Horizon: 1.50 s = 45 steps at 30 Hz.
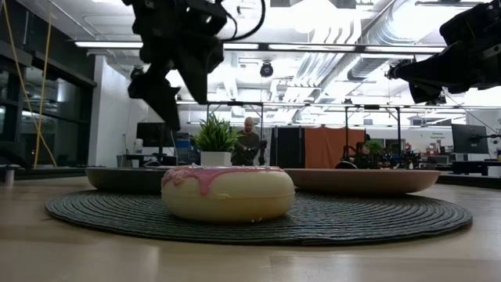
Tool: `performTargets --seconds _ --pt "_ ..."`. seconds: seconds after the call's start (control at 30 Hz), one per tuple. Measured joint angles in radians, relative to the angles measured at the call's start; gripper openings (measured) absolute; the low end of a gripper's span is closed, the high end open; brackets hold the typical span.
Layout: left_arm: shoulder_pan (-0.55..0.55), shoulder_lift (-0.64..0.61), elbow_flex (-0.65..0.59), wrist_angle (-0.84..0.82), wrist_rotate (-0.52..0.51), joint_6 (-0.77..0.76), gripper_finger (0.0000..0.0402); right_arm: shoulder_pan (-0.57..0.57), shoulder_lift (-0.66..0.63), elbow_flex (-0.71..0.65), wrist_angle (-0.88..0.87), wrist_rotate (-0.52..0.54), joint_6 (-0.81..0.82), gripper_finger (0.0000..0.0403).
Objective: Pick & Place donuts
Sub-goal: Put the big pink donut on the pink plate
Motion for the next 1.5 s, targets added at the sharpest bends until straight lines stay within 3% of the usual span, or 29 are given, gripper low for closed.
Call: performTargets --seconds 0.43,0.9,1.37,1.5 --pt "-0.079 0.000 0.058 0.022 0.048 0.117 0.0319 0.000 0.000 0.000 0.000 0.000 0.000 0.0000" --pt "-0.196 0.060 0.065 0.227 0.072 -0.017 0.0319 0.000 0.000 0.000 0.000 0.000 0.000 0.0000" --pt "-0.221 0.127 0.103 0.212 0.088 0.004 0.0319 0.000 0.000 0.000 -0.002 0.000 0.000 0.0000" --pt "-0.228 0.162 0.102 0.206 0.085 -0.111 0.0319 0.000 0.000 0.000 -0.002 -0.001 0.000 0.0000"
